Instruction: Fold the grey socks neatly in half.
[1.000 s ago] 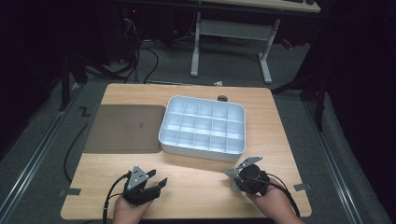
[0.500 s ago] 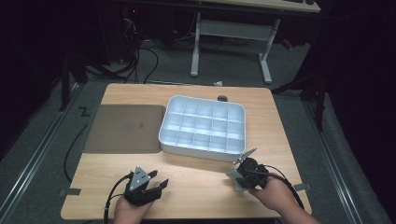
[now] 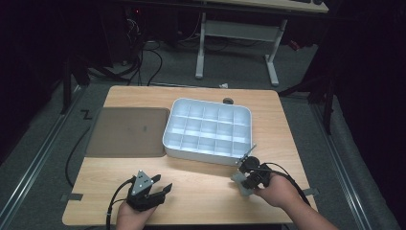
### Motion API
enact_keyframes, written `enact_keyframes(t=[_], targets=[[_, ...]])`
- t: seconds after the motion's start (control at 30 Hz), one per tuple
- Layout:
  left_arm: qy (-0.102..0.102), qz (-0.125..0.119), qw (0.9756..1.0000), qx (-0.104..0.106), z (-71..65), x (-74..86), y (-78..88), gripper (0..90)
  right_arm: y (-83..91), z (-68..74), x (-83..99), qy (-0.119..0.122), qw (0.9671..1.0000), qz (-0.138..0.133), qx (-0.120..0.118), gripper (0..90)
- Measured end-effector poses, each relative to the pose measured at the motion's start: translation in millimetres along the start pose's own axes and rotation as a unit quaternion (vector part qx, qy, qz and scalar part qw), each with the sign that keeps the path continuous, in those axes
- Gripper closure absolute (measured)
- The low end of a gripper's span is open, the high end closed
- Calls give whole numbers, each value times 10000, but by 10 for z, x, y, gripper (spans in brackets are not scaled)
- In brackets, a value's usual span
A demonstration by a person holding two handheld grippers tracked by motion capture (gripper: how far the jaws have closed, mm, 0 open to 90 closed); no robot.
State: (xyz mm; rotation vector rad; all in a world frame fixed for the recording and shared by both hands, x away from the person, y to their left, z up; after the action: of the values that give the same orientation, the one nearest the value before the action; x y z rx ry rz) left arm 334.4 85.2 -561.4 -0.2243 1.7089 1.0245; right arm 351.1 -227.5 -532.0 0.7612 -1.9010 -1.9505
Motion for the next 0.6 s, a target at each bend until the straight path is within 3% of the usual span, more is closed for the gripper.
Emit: enact_keyframes(t=[0.23,0.6], targets=[[2,-9,10000,3,-3,0,2,441,153,-2,-45,38,9998,-171,-74,740],[4,-9,10000,-4,6,3,8,441,621,-88,-188,-55,9971,-754,-106,741]])
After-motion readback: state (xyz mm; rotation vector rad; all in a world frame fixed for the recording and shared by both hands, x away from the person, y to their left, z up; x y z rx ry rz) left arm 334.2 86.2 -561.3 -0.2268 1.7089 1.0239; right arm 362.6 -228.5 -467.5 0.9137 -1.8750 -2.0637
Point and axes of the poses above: each handheld gripper's, and its own axes: y roughly backward along the jaws, x roughly out of its underside, z roughly to its left, the point moved 7 cm from there along -y, roughly forward along the jaws, and after that the axes turned 5 degrees about -y, right-handed, at the moved point
